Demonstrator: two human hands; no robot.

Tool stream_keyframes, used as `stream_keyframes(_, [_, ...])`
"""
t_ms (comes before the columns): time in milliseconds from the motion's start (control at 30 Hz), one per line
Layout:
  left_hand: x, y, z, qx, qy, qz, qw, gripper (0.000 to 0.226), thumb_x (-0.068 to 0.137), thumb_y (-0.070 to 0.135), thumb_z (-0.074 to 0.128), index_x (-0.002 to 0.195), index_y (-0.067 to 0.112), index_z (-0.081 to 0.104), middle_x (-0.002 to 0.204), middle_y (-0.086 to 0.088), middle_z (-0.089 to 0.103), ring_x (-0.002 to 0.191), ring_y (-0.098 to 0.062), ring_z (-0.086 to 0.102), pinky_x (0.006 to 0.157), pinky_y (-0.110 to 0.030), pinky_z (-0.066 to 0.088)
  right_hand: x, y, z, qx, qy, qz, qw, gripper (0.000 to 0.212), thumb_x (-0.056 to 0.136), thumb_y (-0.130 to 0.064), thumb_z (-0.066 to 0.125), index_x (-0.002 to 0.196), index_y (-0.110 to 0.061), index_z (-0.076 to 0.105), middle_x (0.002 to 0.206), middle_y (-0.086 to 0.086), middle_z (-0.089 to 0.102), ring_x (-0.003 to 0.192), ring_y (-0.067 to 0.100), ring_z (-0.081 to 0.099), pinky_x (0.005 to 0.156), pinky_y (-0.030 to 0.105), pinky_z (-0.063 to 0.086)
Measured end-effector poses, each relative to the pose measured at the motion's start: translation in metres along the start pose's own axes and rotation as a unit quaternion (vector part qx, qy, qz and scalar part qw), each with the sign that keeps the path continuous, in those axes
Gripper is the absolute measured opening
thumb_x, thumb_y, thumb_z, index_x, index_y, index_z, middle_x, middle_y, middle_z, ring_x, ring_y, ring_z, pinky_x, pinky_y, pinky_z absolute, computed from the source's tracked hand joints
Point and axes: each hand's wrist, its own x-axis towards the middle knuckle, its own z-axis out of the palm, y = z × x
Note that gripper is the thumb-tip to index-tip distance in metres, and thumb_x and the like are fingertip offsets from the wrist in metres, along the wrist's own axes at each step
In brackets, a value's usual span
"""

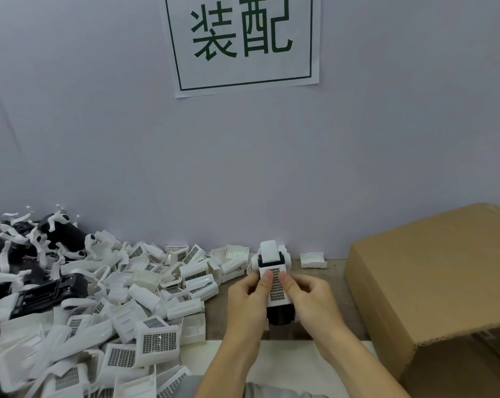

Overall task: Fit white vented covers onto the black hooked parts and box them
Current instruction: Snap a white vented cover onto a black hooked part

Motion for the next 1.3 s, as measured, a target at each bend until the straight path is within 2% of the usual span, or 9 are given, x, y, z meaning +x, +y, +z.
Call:
stream_keyframes(133, [0.001, -0.001, 0.000, -0.031, -0.023, -0.030, 0.999, 0.026, 0.099, 0.027, 0.061, 0.096, 0.010, 0.080, 0.096, -0.014, 0.077, 0.093, -0.028, 0.075, 0.071, -0.034, 0.058, -0.002, 0.001, 0.002, 0.031, 0.014, -0.004, 0.999, 0.030, 0.093, -0.043, 0.063, 0.093, -0.017, 0.078, 0.086, -0.001, 0.078, 0.082, 0.013, 0.075, 0.076, 0.034, 0.060])
stream_keyframes(267, [0.000, -0.002, -0.001, 0.017, -0.073, -0.035, 0.997, 0.024, 0.101, 0.023, 0.057, 0.104, 0.014, 0.079, 0.103, -0.010, 0.077, 0.102, -0.024, 0.073, 0.090, -0.038, 0.055, -0.001, 0.000, -0.002, 0.082, 0.036, -0.018, 0.996, 0.019, 0.096, -0.032, 0.062, 0.098, -0.020, 0.077, 0.091, -0.002, 0.078, 0.088, 0.014, 0.075, 0.074, 0.027, 0.059])
stream_keyframes(433, [-0.001, -0.003, 0.000, 0.132, -0.010, 0.001, 0.991, 0.028, 0.105, 0.023, 0.048, 0.101, 0.021, 0.076, 0.088, 0.008, 0.078, 0.082, -0.006, 0.071, 0.068, -0.015, 0.050, -0.002, 0.000, 0.000, 0.009, 0.015, -0.037, 0.999, 0.017, 0.094, -0.015, 0.067, 0.102, -0.029, 0.073, 0.092, -0.010, 0.078, 0.089, 0.005, 0.072, 0.074, 0.020, 0.057])
stream_keyframes(600, [-0.002, 0.000, 0.001, 0.144, 0.020, 0.034, 0.989, 0.031, 0.105, 0.019, 0.049, 0.091, 0.024, 0.076, 0.084, 0.008, 0.077, 0.079, -0.005, 0.070, 0.066, -0.019, 0.049, -0.002, -0.003, 0.002, 0.008, 0.004, -0.057, 0.998, 0.020, 0.093, -0.012, 0.068, 0.100, -0.031, 0.073, 0.089, -0.012, 0.078, 0.086, 0.004, 0.073, 0.069, 0.016, 0.055])
stream_keyframes(767, [-0.004, 0.005, 0.002, 0.020, -0.004, -0.005, 1.000, 0.031, 0.103, 0.030, 0.052, 0.096, 0.019, 0.079, 0.095, -0.004, 0.078, 0.091, -0.018, 0.074, 0.078, -0.031, 0.058, -0.003, -0.002, 0.003, 0.033, -0.008, -0.045, 0.998, 0.016, 0.091, -0.021, 0.071, 0.106, -0.025, 0.075, 0.093, -0.007, 0.078, 0.088, 0.007, 0.073, 0.067, 0.018, 0.057])
stream_keyframes(967, [-0.004, 0.005, 0.000, 0.122, 0.034, 0.056, 0.990, 0.031, 0.104, 0.027, 0.051, 0.089, 0.019, 0.077, 0.084, -0.002, 0.077, 0.087, -0.021, 0.072, 0.080, -0.037, 0.058, -0.002, -0.002, 0.002, 0.026, -0.005, -0.043, 0.999, 0.012, 0.089, -0.022, 0.074, 0.101, -0.022, 0.076, 0.088, -0.003, 0.078, 0.082, 0.010, 0.074, 0.063, 0.018, 0.056])
stream_keyframes(1133, [-0.005, 0.009, -0.001, 0.077, 0.031, 0.025, 0.996, 0.024, 0.099, 0.028, 0.060, 0.092, 0.016, 0.079, 0.086, -0.003, 0.078, 0.088, -0.021, 0.074, 0.074, -0.025, 0.059, -0.001, -0.004, -0.001, 0.031, -0.030, -0.037, 0.998, 0.017, 0.088, -0.027, 0.074, 0.104, -0.022, 0.076, 0.094, -0.003, 0.078, 0.089, 0.012, 0.074, 0.076, 0.026, 0.059])
stream_keyframes(1200, [-0.004, 0.009, -0.002, 0.035, 0.049, -0.002, 0.998, 0.023, 0.094, 0.029, 0.067, 0.091, 0.009, 0.079, 0.087, -0.009, 0.078, 0.089, -0.026, 0.074, 0.070, -0.022, 0.057, -0.002, -0.002, 0.001, 0.025, 0.005, -0.042, 0.999, 0.020, 0.086, -0.030, 0.076, 0.104, -0.022, 0.072, 0.092, -0.004, 0.078, 0.087, 0.010, 0.074, 0.074, 0.025, 0.057])
stream_keyframes(1300, [-0.004, 0.010, 0.000, -0.037, 0.080, -0.065, 0.994, 0.036, 0.084, 0.031, 0.079, 0.096, -0.003, 0.072, 0.093, -0.023, 0.075, 0.093, -0.044, 0.071, 0.070, -0.041, 0.055, -0.002, -0.001, 0.005, -0.037, 0.043, -0.075, 0.996, 0.018, 0.088, -0.032, 0.074, 0.104, -0.027, 0.069, 0.099, -0.006, 0.075, 0.094, 0.009, 0.071, 0.078, 0.023, 0.055])
